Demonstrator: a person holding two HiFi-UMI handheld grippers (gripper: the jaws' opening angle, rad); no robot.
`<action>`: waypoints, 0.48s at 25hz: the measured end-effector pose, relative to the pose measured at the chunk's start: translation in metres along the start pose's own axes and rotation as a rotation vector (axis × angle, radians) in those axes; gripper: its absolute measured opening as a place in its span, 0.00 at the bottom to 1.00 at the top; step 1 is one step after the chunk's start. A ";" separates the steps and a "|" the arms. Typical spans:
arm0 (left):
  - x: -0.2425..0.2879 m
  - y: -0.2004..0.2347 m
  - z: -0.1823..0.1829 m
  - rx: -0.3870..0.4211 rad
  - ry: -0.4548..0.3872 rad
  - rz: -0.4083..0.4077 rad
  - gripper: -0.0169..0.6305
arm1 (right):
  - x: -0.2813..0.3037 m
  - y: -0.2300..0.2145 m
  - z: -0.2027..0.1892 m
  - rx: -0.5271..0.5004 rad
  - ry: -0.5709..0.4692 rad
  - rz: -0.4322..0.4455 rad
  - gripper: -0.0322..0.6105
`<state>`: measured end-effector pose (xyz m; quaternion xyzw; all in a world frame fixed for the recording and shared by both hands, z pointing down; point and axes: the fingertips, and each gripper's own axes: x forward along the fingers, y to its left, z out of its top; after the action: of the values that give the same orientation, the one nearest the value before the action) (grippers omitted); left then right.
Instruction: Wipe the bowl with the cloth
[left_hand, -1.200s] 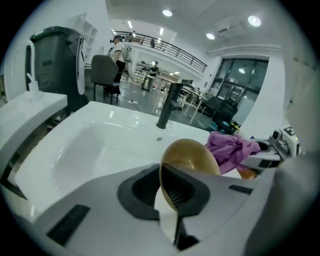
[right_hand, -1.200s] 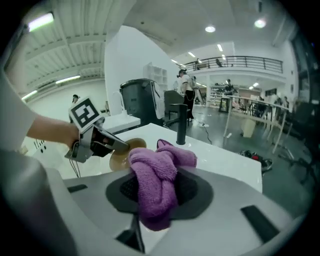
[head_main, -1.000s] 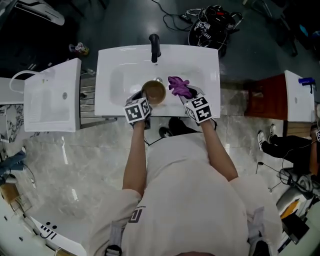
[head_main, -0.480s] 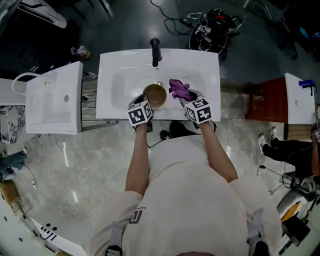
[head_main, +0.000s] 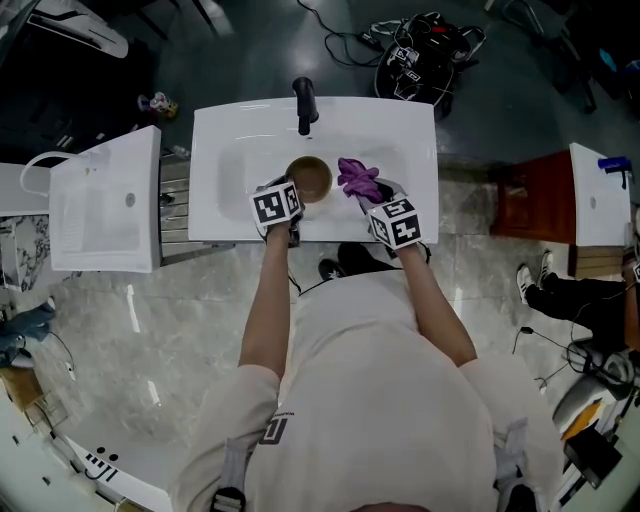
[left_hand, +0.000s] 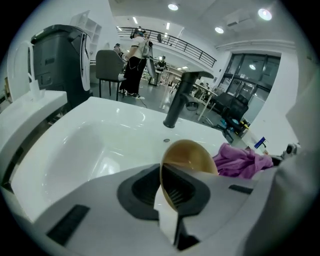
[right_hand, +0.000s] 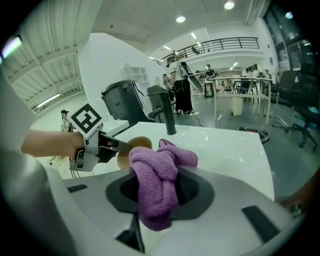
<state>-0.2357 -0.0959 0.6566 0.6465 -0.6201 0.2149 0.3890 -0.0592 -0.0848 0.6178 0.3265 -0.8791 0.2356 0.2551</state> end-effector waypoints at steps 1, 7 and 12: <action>0.004 -0.002 -0.001 0.002 0.010 -0.005 0.05 | -0.001 -0.002 0.000 0.004 0.001 0.000 0.22; 0.010 -0.013 -0.007 -0.011 0.019 -0.012 0.05 | -0.004 -0.018 -0.002 0.016 0.010 -0.023 0.22; 0.010 -0.016 -0.011 -0.007 0.015 -0.017 0.05 | -0.005 -0.027 -0.003 0.031 0.015 -0.028 0.22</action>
<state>-0.2160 -0.0947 0.6672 0.6486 -0.6125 0.2144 0.3979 -0.0364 -0.0986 0.6240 0.3410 -0.8687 0.2479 0.2601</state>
